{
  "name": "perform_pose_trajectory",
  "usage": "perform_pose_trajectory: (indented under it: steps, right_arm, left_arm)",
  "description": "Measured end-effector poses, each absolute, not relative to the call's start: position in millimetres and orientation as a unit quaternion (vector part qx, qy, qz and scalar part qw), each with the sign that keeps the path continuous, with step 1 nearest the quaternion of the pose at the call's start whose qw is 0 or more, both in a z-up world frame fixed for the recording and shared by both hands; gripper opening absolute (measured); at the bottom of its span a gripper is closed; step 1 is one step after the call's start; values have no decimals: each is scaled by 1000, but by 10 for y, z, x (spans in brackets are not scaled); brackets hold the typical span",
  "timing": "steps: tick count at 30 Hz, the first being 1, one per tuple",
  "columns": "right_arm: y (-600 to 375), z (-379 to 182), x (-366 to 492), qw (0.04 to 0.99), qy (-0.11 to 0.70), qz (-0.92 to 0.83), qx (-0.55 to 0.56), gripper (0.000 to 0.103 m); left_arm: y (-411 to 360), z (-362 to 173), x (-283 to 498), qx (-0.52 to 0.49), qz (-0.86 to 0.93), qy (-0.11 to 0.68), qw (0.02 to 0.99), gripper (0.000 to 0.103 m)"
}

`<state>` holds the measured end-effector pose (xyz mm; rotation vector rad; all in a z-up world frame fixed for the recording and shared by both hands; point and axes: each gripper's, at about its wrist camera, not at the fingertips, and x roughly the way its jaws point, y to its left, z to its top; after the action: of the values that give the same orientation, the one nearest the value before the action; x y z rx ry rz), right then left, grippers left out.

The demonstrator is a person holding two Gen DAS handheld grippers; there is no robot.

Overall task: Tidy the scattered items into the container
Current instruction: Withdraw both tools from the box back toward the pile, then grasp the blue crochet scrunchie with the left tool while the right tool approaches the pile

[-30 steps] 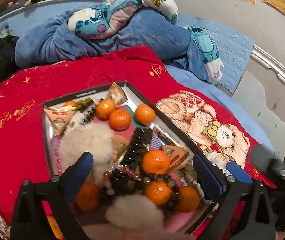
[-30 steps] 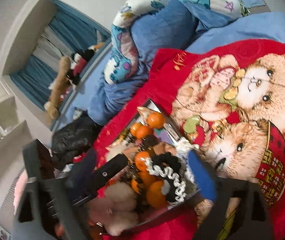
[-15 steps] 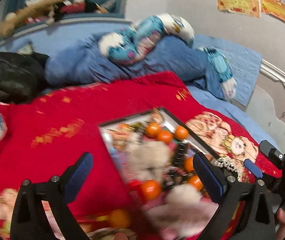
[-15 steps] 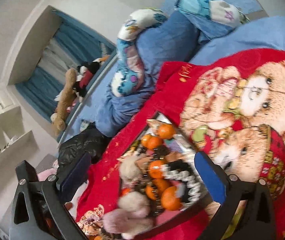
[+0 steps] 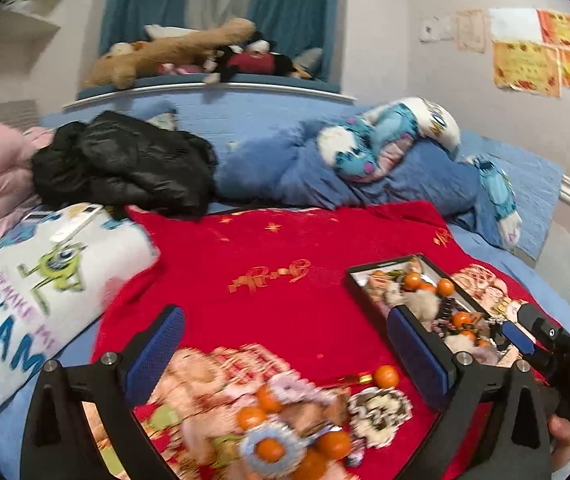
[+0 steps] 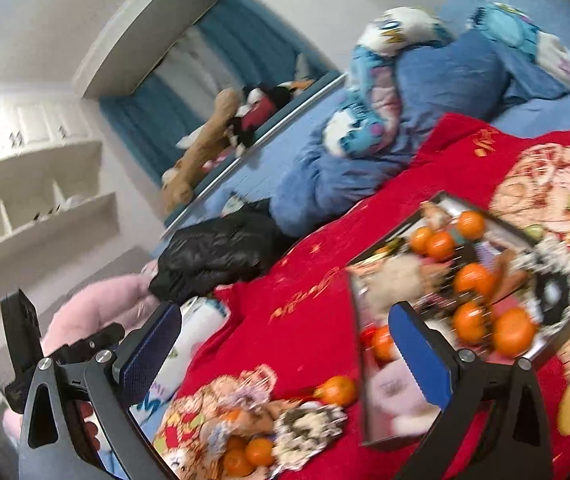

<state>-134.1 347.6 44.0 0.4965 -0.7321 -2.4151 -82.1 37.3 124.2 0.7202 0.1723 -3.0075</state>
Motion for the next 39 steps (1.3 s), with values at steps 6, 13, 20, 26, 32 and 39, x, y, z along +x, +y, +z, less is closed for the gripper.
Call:
perform_pose_trajectory:
  steps: [6, 13, 20, 26, 32, 39]
  right_arm:
    - [3025, 435, -1179, 274, -200, -921, 192, 103]
    - [2865, 307, -1193, 242, -157, -932, 218, 103]
    - [2819, 138, -1279, 226, -150, -927, 258, 103]
    - [2724, 68, -1265, 224, -117, -927, 278, 101]
    - [2663, 54, -1206, 209, -94, -936, 267, 89]
    - [2636, 76, -1182, 218, -116, -932, 265, 88]
  left_arm:
    - [85, 948, -488, 241, -968, 61, 28, 102]
    - [-113, 292, -449, 275, -958, 72, 34, 102]
    - [-239, -187, -604, 339, -938, 60, 49, 102]
    - [-254, -397, -707, 362, -929, 71, 28, 101]
    - [-187, -523, -914, 388, -919, 51, 40, 101]
    - [-226, -632, -1013, 401, -913, 65, 38, 98]
